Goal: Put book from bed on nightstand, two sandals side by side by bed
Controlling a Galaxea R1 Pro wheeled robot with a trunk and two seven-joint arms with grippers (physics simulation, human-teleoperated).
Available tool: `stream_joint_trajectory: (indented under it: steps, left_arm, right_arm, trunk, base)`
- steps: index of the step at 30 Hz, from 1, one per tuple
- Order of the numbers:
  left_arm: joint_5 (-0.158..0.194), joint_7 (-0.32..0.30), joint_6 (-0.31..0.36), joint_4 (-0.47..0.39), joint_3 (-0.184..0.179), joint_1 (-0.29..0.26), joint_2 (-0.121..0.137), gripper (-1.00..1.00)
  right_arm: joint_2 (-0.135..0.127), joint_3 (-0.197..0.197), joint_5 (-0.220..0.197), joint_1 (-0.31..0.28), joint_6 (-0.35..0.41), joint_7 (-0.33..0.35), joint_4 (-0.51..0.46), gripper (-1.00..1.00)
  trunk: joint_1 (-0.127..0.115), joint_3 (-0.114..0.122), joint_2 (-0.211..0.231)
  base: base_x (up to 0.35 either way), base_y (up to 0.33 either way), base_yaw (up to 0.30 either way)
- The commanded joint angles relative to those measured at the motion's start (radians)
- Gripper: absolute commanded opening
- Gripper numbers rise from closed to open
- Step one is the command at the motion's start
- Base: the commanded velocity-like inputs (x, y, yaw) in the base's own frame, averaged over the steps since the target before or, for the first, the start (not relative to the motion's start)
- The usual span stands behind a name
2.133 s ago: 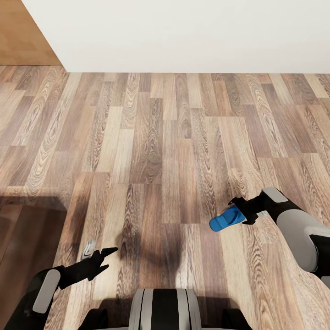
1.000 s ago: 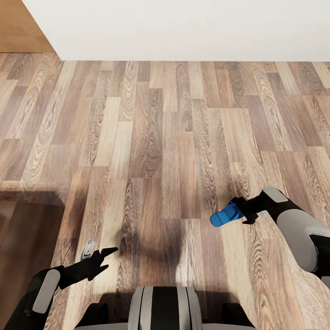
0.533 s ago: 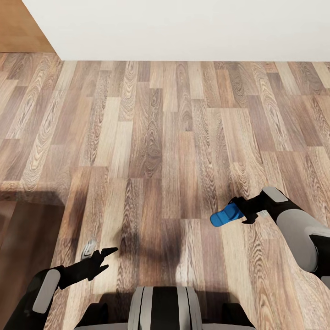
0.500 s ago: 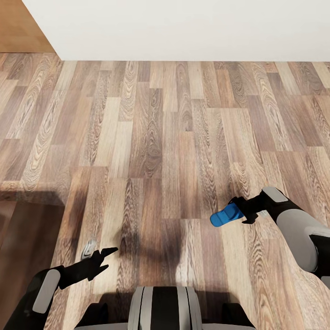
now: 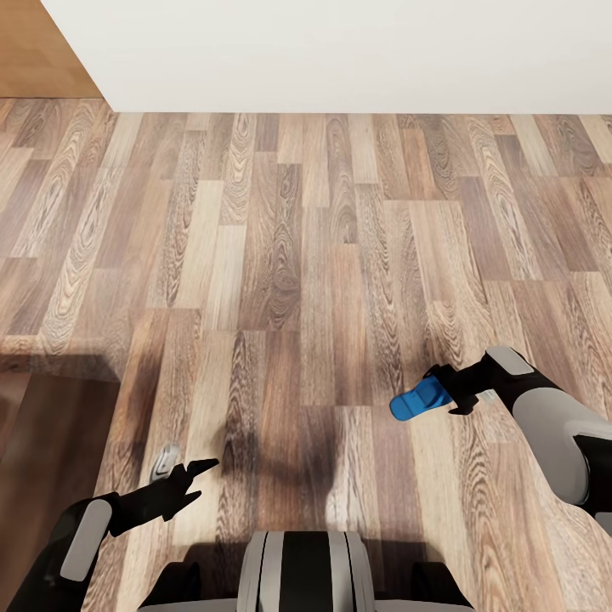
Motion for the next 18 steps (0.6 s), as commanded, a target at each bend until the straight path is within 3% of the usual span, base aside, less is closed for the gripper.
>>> stream_joint_trajectory:
  steps: [1,4,15,18]
  left_arm:
    - [-0.007,-0.008,0.005,0.0,0.002,-0.001,0.0,1.0]
    - [-0.007,-0.008,0.005,0.0,0.002,-0.001,0.0,1.0]
    - [-0.007,-0.008,0.005,0.0,0.002,-0.001,0.0,1.0]
    - [-0.007,-0.008,0.005,0.0,0.002,-0.001,0.0,1.0]
  right_arm:
    - [0.0,-0.006,-0.005,0.0,0.002,-0.009,-0.002,1.0]
    - [0.001,-0.006,-0.005,0.0,0.002,-0.01,-0.002,1.0]
    - [0.002,-0.006,-0.005,0.0,0.002,-0.009,-0.003,1.0]
    - [0.002,-0.006,-0.005,0.0,0.002,-0.009,-0.004,1.0]
  trunk:
    - [0.0,-0.001,0.0]
    - [0.0,-0.001,0.0]
    - [0.005,-0.043,-0.003]
    - [0.005,-0.043,-0.003]
  base:
    - [0.0,0.0,0.0]
    - [0.0,0.0,0.0]
    - [0.0,0.0,0.0]
    - [0.0,0.0,0.0]
